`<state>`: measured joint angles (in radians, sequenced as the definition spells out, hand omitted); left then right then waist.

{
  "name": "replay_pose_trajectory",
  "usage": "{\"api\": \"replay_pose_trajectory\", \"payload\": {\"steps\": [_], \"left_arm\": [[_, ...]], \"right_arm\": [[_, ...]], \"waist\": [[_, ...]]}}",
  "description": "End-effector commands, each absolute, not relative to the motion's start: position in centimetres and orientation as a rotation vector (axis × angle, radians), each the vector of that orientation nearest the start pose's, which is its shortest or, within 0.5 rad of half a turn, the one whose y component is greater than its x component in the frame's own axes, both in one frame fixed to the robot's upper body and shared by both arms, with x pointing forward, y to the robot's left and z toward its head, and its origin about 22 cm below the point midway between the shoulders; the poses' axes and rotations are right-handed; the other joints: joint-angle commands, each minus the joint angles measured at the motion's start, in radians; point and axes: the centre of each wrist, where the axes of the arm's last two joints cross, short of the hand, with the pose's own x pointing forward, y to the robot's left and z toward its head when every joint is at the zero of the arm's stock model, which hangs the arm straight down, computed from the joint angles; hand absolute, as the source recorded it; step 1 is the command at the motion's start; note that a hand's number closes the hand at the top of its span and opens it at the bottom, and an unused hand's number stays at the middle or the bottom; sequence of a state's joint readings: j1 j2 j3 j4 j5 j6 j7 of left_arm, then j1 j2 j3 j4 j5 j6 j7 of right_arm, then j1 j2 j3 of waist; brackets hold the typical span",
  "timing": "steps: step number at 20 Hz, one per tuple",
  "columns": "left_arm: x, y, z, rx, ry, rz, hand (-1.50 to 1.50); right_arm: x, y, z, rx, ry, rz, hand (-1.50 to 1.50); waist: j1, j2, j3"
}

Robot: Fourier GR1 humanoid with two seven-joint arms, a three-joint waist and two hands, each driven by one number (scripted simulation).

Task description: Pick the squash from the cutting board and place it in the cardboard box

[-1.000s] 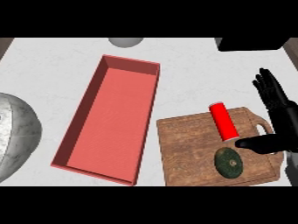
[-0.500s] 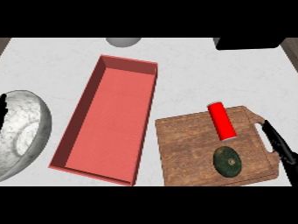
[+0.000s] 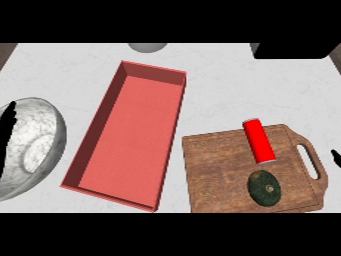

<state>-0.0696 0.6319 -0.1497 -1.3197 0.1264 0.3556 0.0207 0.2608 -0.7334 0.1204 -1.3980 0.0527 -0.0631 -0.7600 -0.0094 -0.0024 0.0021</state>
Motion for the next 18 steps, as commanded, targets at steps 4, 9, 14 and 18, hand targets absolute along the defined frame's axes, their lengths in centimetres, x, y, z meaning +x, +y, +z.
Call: {"api": "replay_pose_trajectory", "payload": {"steps": [4, 9, 14, 18], "left_arm": [[25.5, 35.2, 1.0, 0.649, -1.369, -0.220, 0.00], [27.0, 34.7, 2.6, 0.633, -1.368, -0.223, 0.00], [25.4, 35.3, 2.2, 0.625, -1.370, -0.219, 0.00], [26.0, 35.0, 1.1, 0.640, -1.352, -0.215, 0.00]], "right_arm": [[19.1, -38.1, 3.3, -0.436, -1.501, 1.124, -1.50], [20.9, -36.1, 5.2, -0.457, -1.285, 1.302, -1.50], [20.5, -31.8, 5.7, -0.394, -1.225, 1.324, -1.50], [22.6, -31.7, 5.7, -0.429, -1.157, 1.374, -1.50]], "waist": [[0.019, 0.004, -0.004], [0.023, 0.005, -0.003], [0.013, 0.000, -0.003], [0.011, 0.002, -0.002]]}}
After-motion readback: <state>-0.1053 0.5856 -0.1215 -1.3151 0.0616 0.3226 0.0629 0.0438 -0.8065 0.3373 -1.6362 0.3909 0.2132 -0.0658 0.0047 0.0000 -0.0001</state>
